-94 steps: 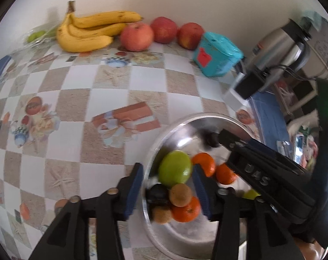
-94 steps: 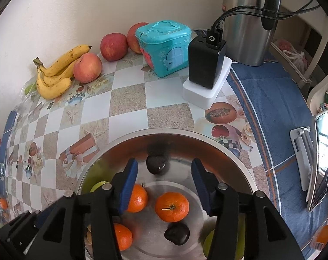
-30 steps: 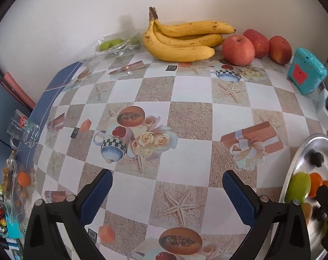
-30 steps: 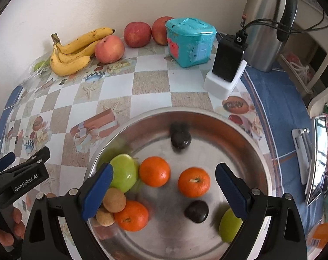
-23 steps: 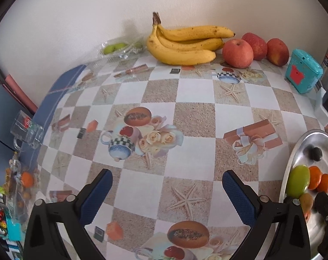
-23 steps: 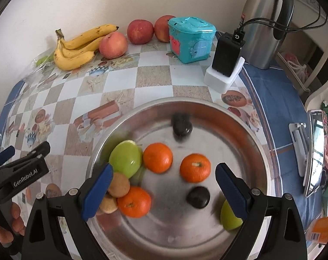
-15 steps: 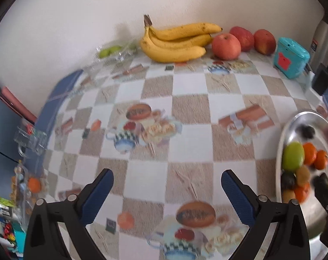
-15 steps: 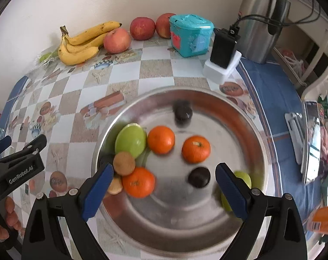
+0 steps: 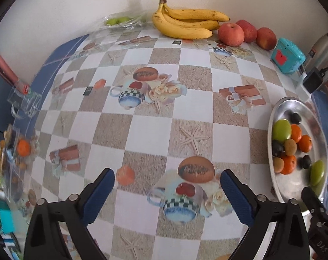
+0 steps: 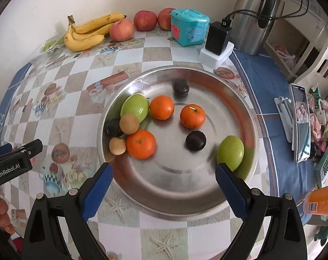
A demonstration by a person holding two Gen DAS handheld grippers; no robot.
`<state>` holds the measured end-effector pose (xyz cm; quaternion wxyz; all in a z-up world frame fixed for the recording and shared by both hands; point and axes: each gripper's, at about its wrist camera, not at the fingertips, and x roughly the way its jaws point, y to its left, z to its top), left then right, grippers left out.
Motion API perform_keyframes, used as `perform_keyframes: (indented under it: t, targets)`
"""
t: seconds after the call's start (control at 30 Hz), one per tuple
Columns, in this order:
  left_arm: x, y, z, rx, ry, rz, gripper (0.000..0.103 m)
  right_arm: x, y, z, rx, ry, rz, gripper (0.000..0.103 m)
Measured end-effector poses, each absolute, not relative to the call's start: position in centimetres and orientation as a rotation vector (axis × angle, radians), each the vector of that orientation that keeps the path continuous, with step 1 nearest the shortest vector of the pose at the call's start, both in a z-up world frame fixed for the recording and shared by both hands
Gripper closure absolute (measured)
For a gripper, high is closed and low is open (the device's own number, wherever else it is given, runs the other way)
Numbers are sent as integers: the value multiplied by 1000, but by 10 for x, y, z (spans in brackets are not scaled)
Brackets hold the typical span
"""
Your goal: Organize fruits
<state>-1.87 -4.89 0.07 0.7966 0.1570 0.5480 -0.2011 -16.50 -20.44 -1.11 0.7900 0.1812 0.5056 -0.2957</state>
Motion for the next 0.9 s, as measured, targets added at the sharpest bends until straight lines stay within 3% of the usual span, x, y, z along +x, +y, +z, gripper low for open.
perform_keyframes:
  t: [0.9]
  targets:
    - [-59,-6,26,244,1152,-526,7,-196,-161,7,323,1013,-646,7]
